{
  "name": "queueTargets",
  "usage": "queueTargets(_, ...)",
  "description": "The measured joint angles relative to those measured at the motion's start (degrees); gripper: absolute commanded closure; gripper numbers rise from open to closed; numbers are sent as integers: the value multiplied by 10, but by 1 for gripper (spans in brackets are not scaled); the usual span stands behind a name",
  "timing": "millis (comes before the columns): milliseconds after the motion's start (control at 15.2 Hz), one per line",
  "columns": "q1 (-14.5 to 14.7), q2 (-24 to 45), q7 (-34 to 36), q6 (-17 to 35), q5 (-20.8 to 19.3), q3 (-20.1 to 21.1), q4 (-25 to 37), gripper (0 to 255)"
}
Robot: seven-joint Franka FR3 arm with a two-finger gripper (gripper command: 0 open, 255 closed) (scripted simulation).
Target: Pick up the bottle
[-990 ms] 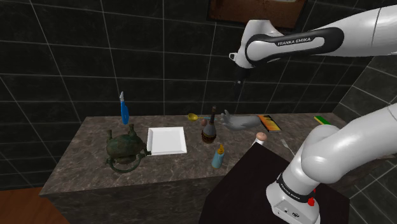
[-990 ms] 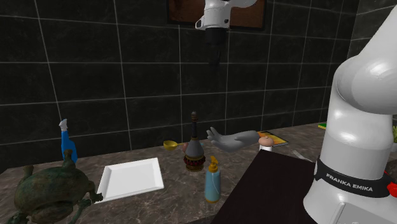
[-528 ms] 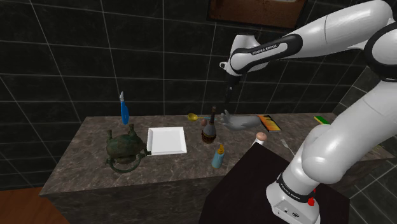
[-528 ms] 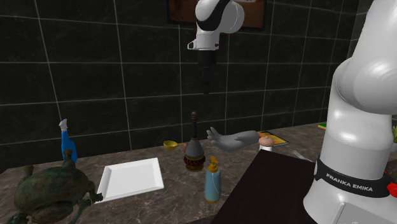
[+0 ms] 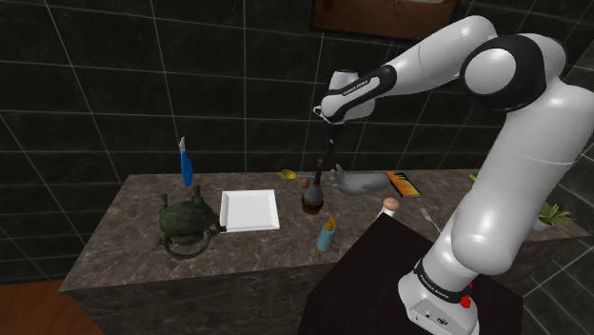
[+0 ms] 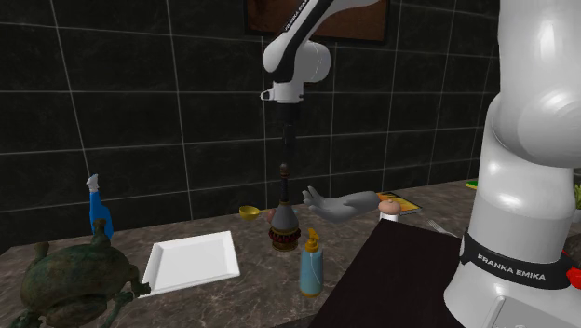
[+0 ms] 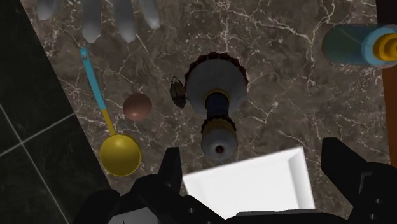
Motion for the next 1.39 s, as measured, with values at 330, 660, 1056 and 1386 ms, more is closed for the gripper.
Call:
queueTargets(330,-11,66,-45,33,31,6,27,0)
queueTargets(660,-15,90,-55,62,43,11,21,255)
queueTargets(1056,-15,93,-55,64,45,11,22,255)
queueTargets(1386,-15,90,-55,61,43,11,21,255)
